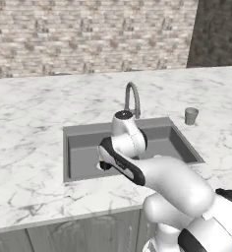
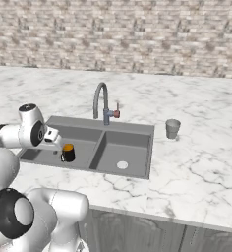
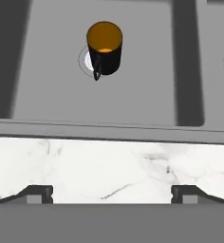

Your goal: Move any existing items from the left basin to the right basin for drying. Then move the glass cup from the counter to the left basin of the sink for washing.

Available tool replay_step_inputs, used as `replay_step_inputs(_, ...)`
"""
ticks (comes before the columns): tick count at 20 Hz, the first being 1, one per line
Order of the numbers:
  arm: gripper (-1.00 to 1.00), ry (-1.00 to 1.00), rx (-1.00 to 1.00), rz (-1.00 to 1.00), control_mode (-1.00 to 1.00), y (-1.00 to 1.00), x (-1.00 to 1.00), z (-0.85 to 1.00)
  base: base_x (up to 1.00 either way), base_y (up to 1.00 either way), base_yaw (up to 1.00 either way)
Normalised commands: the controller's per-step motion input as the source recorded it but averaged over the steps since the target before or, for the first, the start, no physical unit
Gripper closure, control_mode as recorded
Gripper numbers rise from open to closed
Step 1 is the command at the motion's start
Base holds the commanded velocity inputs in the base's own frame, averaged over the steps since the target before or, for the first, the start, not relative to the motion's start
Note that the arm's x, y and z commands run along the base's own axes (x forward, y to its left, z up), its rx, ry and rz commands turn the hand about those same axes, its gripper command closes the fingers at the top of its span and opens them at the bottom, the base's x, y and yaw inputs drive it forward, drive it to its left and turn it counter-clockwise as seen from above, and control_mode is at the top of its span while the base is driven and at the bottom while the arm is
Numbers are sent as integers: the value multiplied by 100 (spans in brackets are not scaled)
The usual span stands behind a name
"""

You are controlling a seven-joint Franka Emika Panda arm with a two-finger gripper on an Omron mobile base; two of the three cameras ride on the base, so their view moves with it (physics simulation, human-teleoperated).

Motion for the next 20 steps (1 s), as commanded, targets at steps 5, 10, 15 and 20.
replay_step_inputs(5,-100,8,0,-5,-100,2,53,-31,0,0,0)
replay_step_inputs(10,-100,5,0,-7,-100,0,45,-30,0,0,0)
replay_step_inputs(15,-100,3,0,-3,-100,1,68,-17,0,0,0)
replay_step_inputs(20,-100,0,0,0,-100,0,17,-42,0,0,0)
